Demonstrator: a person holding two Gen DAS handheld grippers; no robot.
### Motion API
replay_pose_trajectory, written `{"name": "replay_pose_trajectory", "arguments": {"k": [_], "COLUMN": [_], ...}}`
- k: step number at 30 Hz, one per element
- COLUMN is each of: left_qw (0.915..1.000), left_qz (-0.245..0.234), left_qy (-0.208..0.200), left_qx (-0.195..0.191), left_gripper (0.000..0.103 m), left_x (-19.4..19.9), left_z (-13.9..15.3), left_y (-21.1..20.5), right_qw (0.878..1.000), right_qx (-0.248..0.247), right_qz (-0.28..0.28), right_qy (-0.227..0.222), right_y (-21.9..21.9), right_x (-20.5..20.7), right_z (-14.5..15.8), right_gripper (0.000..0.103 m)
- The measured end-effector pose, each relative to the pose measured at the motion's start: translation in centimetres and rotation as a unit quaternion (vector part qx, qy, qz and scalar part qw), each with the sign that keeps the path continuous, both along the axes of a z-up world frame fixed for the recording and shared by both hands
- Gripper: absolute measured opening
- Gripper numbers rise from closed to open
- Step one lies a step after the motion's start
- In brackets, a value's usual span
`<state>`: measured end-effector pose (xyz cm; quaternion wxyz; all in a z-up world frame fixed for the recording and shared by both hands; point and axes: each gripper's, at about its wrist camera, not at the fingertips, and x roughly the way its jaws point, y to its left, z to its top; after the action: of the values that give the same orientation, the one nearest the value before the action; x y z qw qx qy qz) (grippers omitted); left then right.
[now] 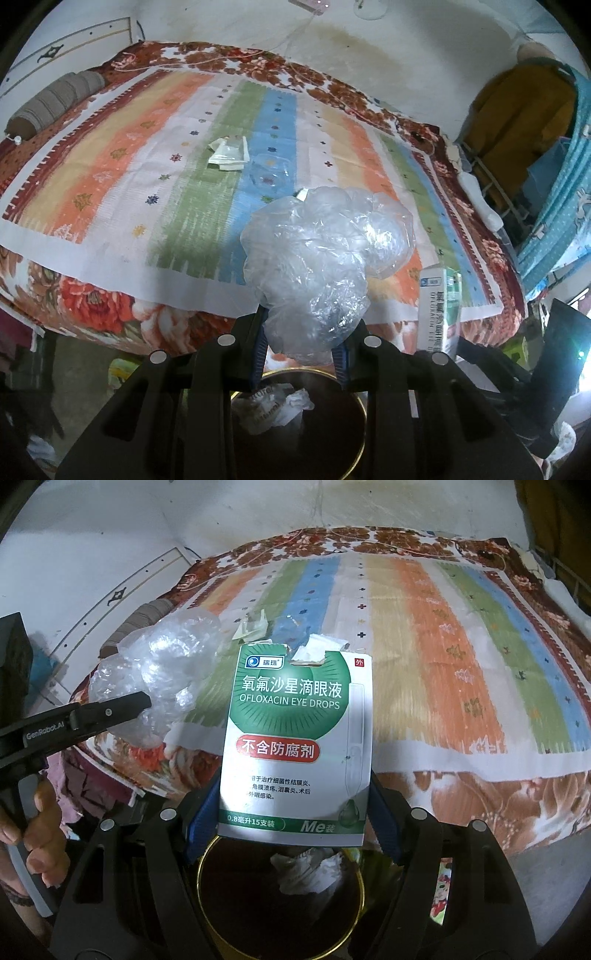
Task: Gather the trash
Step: 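Lift the eye drops box and clear bag and carry both to the bin, then open both tools over the bin to drop the box and bag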
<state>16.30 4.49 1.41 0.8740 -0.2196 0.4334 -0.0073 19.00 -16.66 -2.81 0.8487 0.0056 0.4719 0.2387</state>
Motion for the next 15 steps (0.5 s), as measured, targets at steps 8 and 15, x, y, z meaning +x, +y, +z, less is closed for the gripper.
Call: {"name": "replay_pose_trajectory", "arguments": {"k": [8, 15], "left_qw": [0.9999, 0.9998], "left_qz": [-0.008, -0.019], "left_qy": [0.000, 0.002], "left_qx": [-0.006, -0.004], "left_gripper": [0.028, 0.028], "left_x": [-2.2, -4.4], "left_z": [-0.6, -1.5], "left_y": [-0.9, -1.8], "right_qw": [1.000, 0.999], "right_qx": [0.016, 0.024], "right_qz": [0.007, 0.012], "right_qy": [0.007, 0.018], "right_y": [-0.8, -1.8], "right_x": [-2.2, -4.3], "right_z": [-0.2, -1.1], "right_gripper": [0.067, 0.067]}}
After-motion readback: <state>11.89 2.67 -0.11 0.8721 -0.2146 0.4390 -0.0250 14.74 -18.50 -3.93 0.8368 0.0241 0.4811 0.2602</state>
